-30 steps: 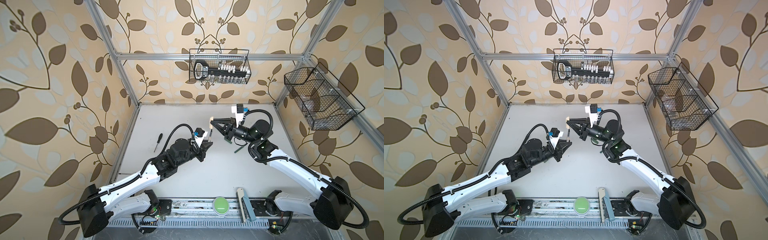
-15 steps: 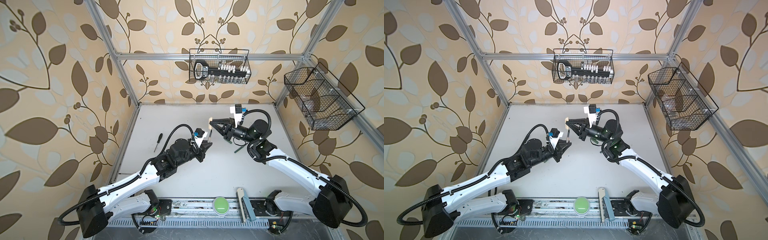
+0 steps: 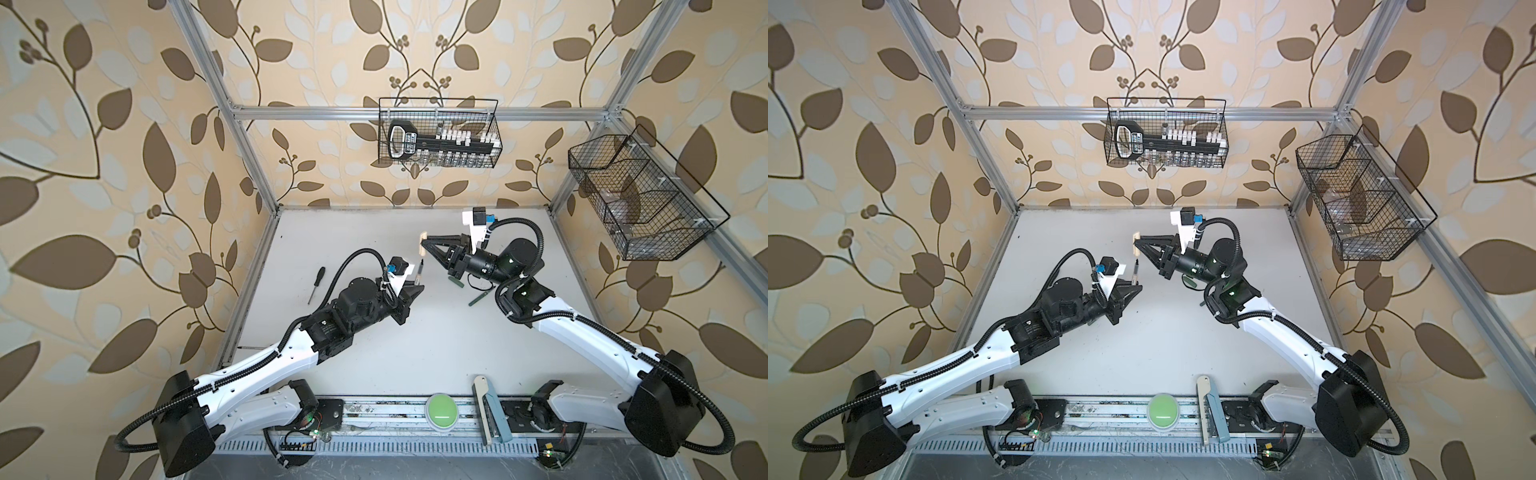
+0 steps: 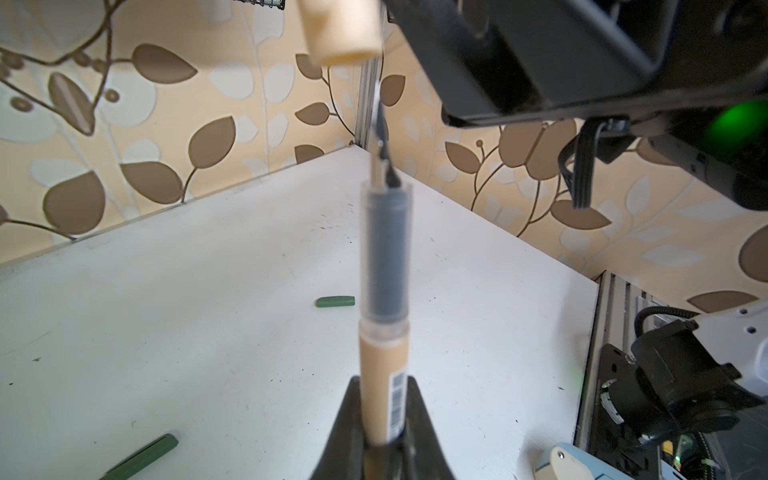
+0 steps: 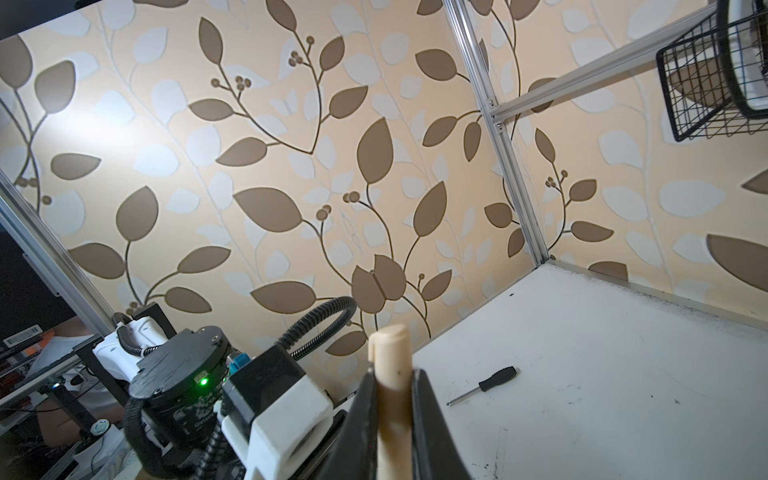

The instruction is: Insert the pens into the pen caps

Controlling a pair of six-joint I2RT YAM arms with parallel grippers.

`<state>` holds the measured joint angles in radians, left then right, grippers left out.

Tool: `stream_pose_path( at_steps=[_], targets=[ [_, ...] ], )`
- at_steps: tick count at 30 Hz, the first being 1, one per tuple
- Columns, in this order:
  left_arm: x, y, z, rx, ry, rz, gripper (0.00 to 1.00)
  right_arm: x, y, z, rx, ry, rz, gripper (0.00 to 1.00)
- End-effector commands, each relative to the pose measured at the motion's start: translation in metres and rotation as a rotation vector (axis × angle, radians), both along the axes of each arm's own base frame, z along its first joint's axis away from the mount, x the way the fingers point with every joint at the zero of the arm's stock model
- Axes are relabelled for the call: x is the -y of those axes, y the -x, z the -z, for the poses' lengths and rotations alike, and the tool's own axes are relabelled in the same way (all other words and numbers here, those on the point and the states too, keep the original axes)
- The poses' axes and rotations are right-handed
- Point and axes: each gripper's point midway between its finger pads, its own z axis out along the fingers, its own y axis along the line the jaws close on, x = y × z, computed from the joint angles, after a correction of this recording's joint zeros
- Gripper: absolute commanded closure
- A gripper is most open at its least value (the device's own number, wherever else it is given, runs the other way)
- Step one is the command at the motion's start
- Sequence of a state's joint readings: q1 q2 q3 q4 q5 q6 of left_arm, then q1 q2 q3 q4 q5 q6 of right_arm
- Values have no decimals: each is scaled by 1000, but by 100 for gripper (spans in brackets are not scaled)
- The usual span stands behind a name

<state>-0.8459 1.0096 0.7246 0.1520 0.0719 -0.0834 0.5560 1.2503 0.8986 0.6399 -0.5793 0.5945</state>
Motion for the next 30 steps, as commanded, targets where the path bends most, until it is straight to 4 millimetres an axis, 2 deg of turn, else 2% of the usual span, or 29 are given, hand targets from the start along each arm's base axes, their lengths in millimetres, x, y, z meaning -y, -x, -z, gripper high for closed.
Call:
stream_pose_path(
  at_steps=[1,15,17,21,24,27,30],
  targets=[
    [2,4,-36,71,61,17,100,-1,7,-8,37,-16,-7,86],
    [0,6,-44,84,82,13,100,0,5,4,26,20,22,86],
    [0,5,-41,77,75,10,100,6,-2,4,6,21,72,86],
    [3,7,-32,41,69,26,100,26,-28,12,-76,80,222,87],
    [1,8,-23,0,59,17,100,42,-44,37,-162,171,321,87],
    [-10,7,-17,-13,50,-27,100,57,-53,74,-285,256,377,87],
    [-23,6,-15,-12,40,-81,100,71,-55,130,-439,410,444,86]
  ],
)
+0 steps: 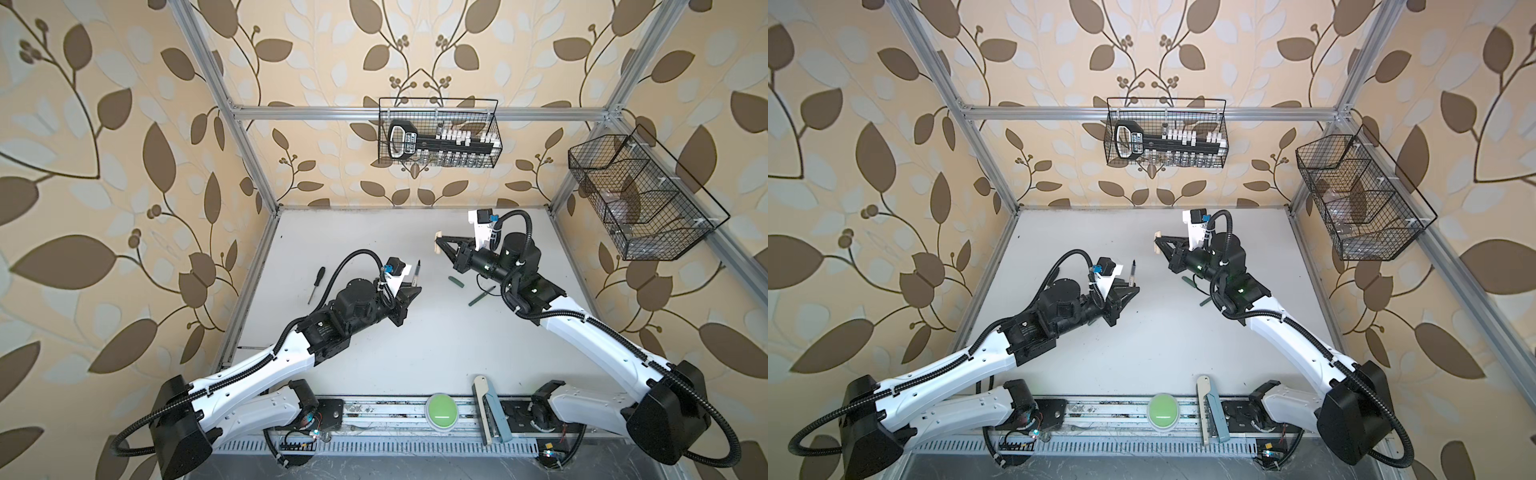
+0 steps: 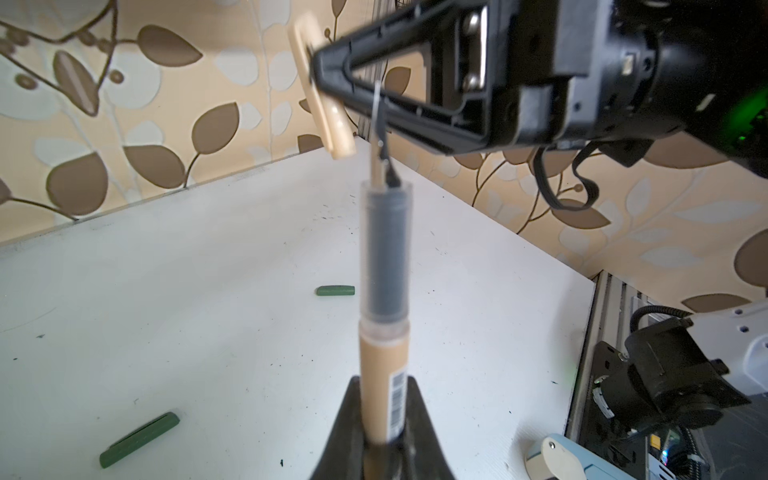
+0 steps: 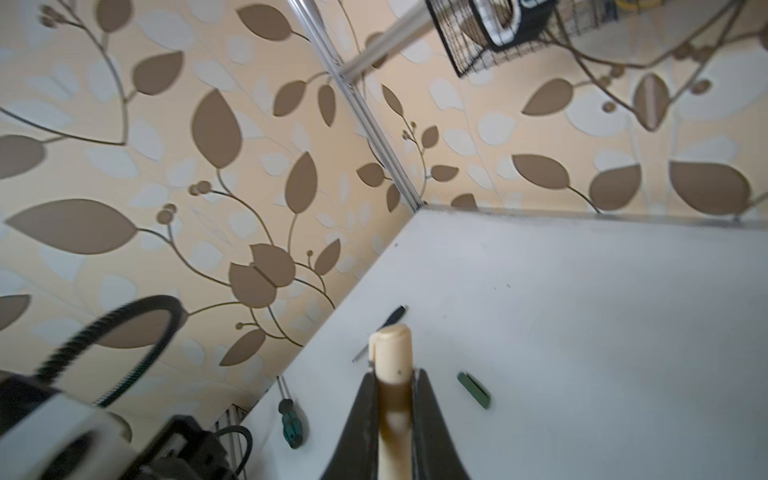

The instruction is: Insert the pens into the pen caps

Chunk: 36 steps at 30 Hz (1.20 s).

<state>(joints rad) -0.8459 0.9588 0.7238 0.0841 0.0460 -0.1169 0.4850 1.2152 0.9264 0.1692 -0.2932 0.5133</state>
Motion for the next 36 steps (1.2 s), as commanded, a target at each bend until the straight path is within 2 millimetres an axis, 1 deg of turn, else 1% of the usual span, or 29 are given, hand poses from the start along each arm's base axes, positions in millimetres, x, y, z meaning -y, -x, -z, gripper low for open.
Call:
stream_pose_path(
  at_steps=[1,3,6,9,12,15,19,24,25,29,31,36],
  targets=[
    [-14,2,-14,20,31,-60,100,21,0,69,-220,195,95,85],
    [-20,1,-13,23,20,-84,100,28,5,108,-330,278,115,84],
    [-21,0,-11,21,12,-94,100,39,12,158,-463,367,151,83],
    [-18,-1,-8,15,7,-85,100,45,18,197,-566,424,168,83],
    [-15,-1,-7,9,1,-75,100,46,22,229,-651,490,157,83],
    [-13,-1,-6,8,-6,-67,100,47,26,254,-718,562,138,83],
    [-12,-1,-5,5,-9,-62,100,49,28,274,-765,648,131,82],
    [-11,-2,-4,7,-13,-59,100,52,29,288,-799,721,115,80],
    [-11,-2,-5,9,-13,-59,100,52,29,290,-804,729,114,79],
    [-10,-2,-5,12,-18,-55,100,54,31,292,-824,768,101,66],
    [-9,-3,-4,12,-21,-55,100,57,32,291,-831,792,100,63],
    [-8,-3,-4,12,-26,-51,100,61,34,289,-850,887,74,60]
  ],
)
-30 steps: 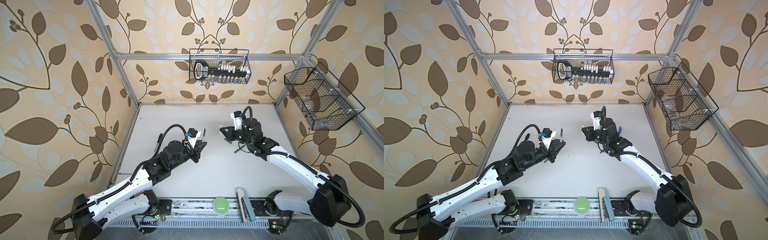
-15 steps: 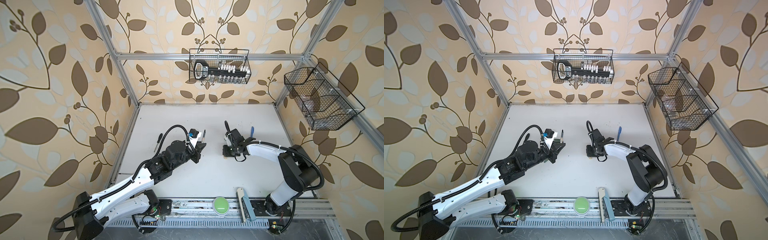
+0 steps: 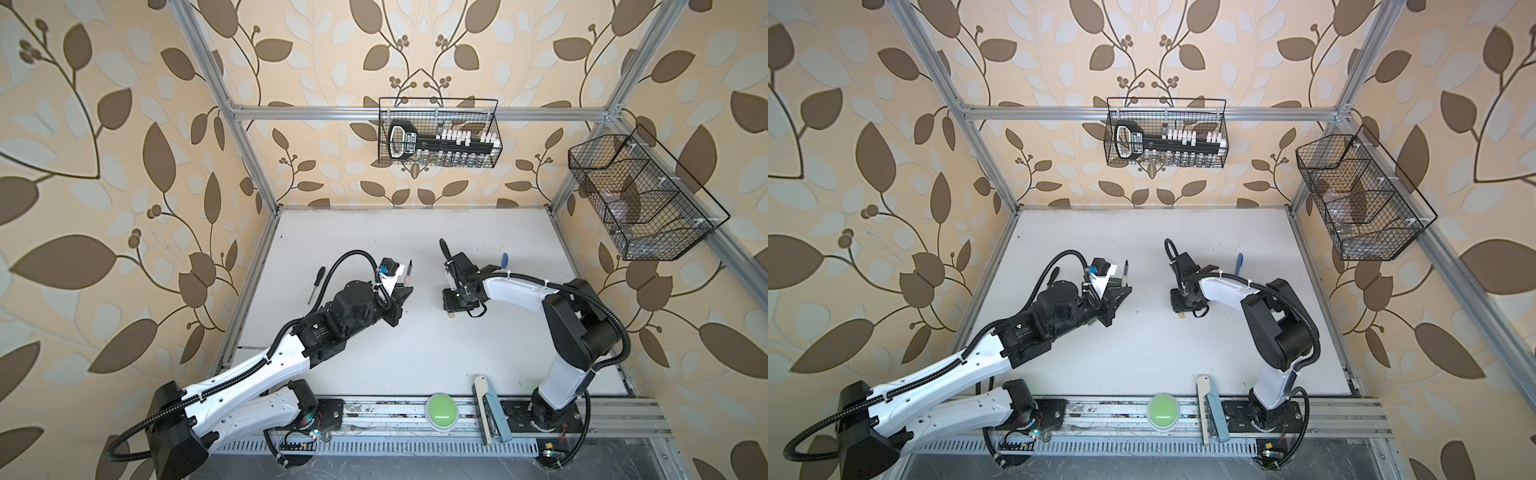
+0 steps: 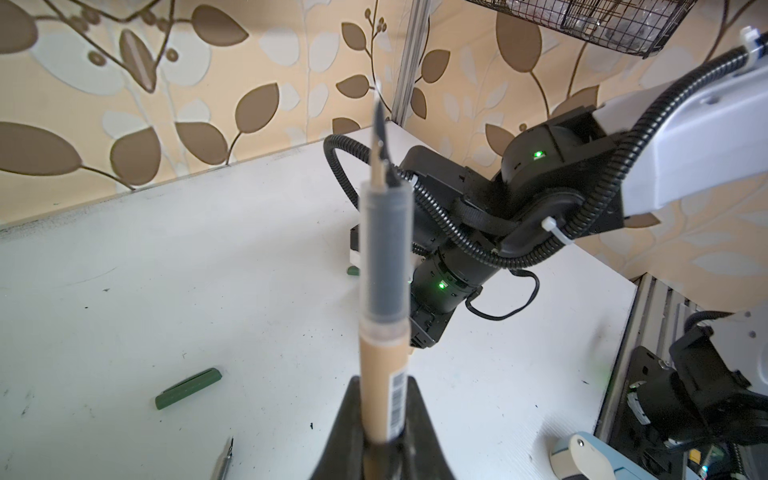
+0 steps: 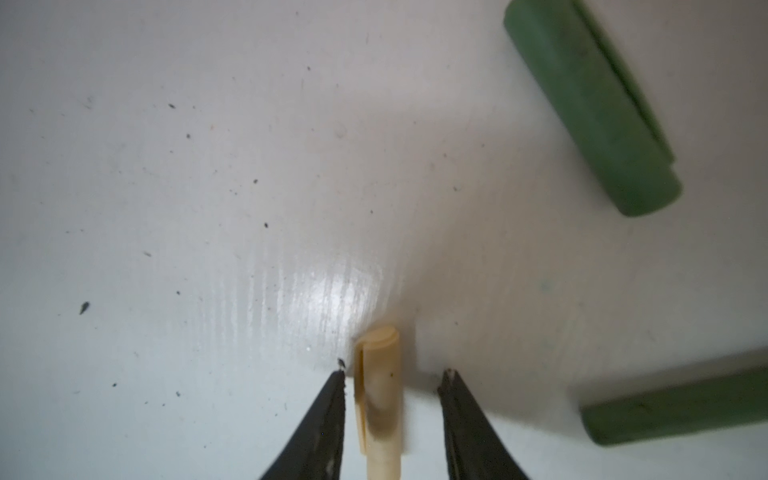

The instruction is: Insert the pens into the pen caps

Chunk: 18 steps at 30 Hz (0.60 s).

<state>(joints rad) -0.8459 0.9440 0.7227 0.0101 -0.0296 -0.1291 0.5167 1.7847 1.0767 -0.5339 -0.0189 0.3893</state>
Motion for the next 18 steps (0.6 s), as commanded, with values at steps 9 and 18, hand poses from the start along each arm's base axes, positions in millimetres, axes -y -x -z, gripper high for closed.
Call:
stream_pose_path(
  at_steps=[9,18],
  targets=[
    [5,3,-17,48,19,29,100,1,17,18,-156,145,-142,60],
    [6,3,-17,48,11,37,100,11,30,36,-237,222,-180,67]
  ],
)
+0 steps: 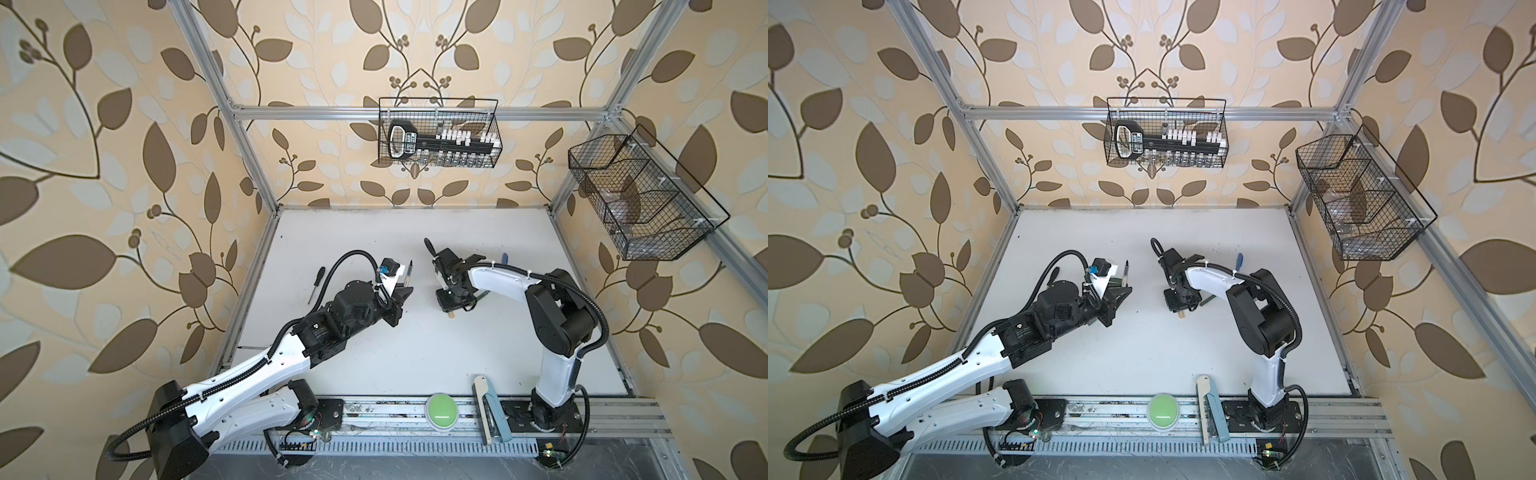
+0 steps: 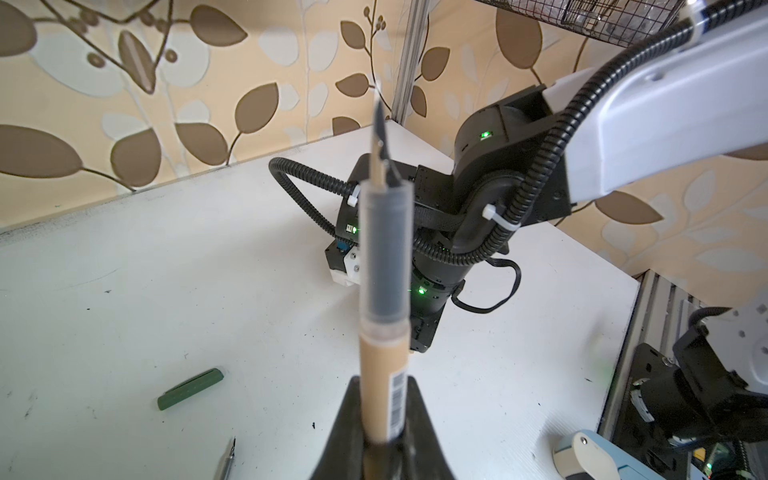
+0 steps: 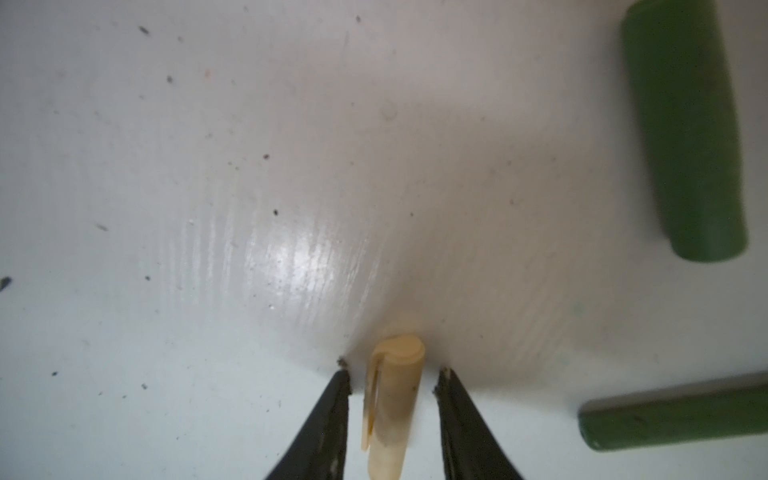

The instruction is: Insert the pens into the pen caps

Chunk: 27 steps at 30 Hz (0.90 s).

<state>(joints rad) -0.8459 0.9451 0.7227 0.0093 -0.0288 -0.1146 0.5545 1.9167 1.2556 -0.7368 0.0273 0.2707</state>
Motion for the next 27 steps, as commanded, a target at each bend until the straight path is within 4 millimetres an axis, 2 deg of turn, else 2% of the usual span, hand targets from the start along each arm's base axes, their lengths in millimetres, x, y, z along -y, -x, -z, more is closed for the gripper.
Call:
stream_pose_path(
  at_steps=[1,8,15,23,27],
  targets=[
    [7,4,-18,39,22,36,100,17,28,31,-137,94,-33,70],
    [10,2,-16,39,14,46,100,12,19,23,-95,50,-28,82],
    [17,-3,-11,41,-10,54,100,5,1,-10,22,-55,-14,87],
    [25,-10,-4,42,-19,55,100,-13,-20,-82,257,-295,-17,96],
    [28,-13,-4,47,-23,57,100,-23,-27,-139,432,-472,-30,96]
  ],
)
